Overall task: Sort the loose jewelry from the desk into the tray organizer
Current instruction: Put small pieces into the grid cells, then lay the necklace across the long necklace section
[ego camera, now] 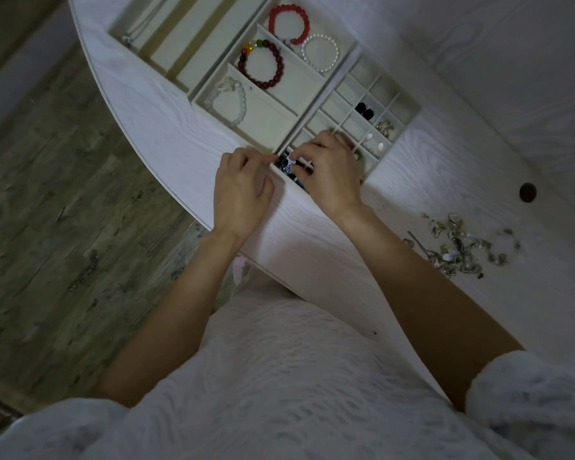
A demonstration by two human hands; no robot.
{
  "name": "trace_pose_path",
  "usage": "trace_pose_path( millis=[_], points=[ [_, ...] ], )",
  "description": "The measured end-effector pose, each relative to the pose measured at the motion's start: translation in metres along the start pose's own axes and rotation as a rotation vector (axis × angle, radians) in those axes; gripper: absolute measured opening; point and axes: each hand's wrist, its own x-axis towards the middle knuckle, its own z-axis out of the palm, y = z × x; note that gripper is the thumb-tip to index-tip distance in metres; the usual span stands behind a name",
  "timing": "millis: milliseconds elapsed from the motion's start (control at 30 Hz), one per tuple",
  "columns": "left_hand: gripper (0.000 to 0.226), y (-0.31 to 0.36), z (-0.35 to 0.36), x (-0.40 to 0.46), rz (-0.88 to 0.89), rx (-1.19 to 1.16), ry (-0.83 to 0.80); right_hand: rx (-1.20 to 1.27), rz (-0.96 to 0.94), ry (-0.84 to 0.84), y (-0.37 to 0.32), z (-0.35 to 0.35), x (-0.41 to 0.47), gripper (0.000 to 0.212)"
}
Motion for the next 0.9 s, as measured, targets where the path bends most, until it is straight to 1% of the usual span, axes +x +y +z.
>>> trace_pose_path(
  millis=[133, 200, 267, 333, 433, 567, 633, 700, 767, 833, 900],
  points=[
    [0.039, 0.000, 0.000, -0.001, 0.010, 0.004, 0.000, -0.044, -0.041, 0.014, -0.010, 0.004, 0.001, 0.020],
    [0.039, -0.001, -0.001, -0.001, 0.014, 0.002, 0.002, -0.055, -0.049, 0.056, -0.012, 0.005, 0.000, 0.018],
    [0.040, -0.002, -0.002, -0.001, 0.021, 0.005, -0.001, -0.058, -0.026, 0.122, -0.009, 0.006, -0.006, 0.012],
    [0.040, -0.003, -0.002, -0.001, 0.025, 0.013, -0.004, -0.075, 0.004, 0.157, -0.008, 0.006, -0.011, 0.012],
    [0.041, -0.004, -0.002, -0.002, 0.037, 0.028, -0.010, -0.092, 0.077, 0.116, -0.012, 0.008, -0.010, 0.016],
    [0.040, -0.007, -0.004, -0.001, 0.063, 0.056, -0.011, -0.122, 0.095, 0.123, -0.019, 0.012, -0.005, 0.019],
    [0.041, -0.006, -0.004, -0.001, 0.071, 0.077, -0.020, -0.035, 0.129, 0.137, -0.019, 0.014, -0.007, 0.018],
    [0.041, -0.002, -0.004, -0.002, 0.085, 0.097, -0.015, 0.168, 0.168, 0.151, -0.017, 0.011, -0.012, 0.016],
    [0.040, 0.002, -0.002, -0.005, 0.134, 0.104, -0.006, 0.337, 0.166, 0.185, -0.009, 0.000, -0.025, 0.015],
    [0.035, 0.006, 0.001, -0.006, 0.203, 0.119, -0.015, 0.365, 0.143, 0.212, 0.006, -0.017, -0.048, 0.016],
    [0.028, 0.015, 0.009, -0.006, 0.310, 0.132, -0.045, 0.295, 0.170, 0.241, 0.031, -0.034, -0.081, 0.018]
  ],
)
